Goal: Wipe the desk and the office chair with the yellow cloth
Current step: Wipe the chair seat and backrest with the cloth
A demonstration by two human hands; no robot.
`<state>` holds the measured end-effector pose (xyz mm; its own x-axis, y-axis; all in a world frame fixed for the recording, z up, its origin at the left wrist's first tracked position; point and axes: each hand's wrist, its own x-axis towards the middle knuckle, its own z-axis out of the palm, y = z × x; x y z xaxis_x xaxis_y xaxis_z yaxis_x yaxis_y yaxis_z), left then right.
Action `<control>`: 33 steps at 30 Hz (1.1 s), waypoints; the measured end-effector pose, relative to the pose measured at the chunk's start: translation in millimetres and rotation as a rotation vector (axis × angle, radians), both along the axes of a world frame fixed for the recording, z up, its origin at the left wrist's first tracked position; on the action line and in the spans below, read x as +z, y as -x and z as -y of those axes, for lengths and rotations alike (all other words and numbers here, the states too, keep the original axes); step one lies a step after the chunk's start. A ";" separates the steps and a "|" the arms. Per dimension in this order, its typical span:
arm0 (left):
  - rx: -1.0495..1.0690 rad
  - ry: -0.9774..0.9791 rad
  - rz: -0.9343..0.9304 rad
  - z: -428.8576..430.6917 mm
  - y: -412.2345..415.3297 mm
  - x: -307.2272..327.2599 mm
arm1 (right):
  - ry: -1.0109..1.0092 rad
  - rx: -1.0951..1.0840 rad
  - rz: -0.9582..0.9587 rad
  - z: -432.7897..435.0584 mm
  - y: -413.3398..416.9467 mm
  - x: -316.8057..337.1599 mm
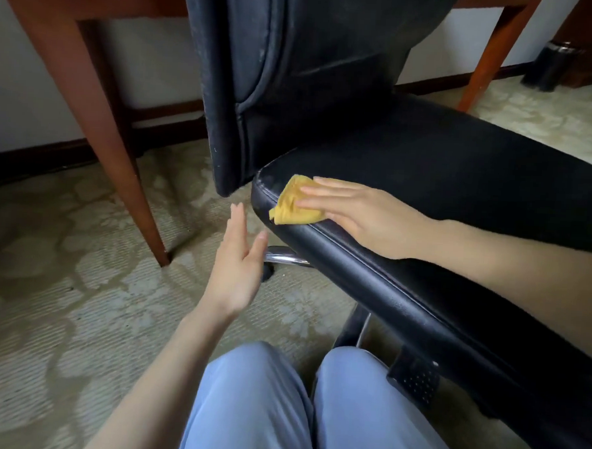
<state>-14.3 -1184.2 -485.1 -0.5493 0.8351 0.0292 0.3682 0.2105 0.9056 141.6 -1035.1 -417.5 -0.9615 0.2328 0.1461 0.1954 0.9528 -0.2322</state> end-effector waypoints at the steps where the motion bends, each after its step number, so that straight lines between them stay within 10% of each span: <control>1: 0.014 0.022 0.073 -0.3 -2.1 -4.2 | 0.048 -0.063 -0.020 -2.6 12.7 1.3; 8: -0.060 0.035 0.498 -10.3 -28.0 -13.8 | 0.043 -0.333 0.041 -10.9 97.6 3.5; 15: -0.146 0.078 0.482 -15.7 -34.0 -7.5 | -0.005 -0.153 0.100 -5.0 94.4 7.1; 21: -0.069 0.156 0.475 -14.5 -33.4 -9.6 | -0.469 -0.030 0.417 42.9 119.3 7.5; 26: -0.065 0.220 0.335 -2.9 -24.2 -8.4 | -0.642 0.100 0.477 44.0 98.5 6.2; 33: 0.179 0.147 -0.035 6.1 -8.7 3.4 | -0.310 0.179 0.223 28.4 0.1 4.6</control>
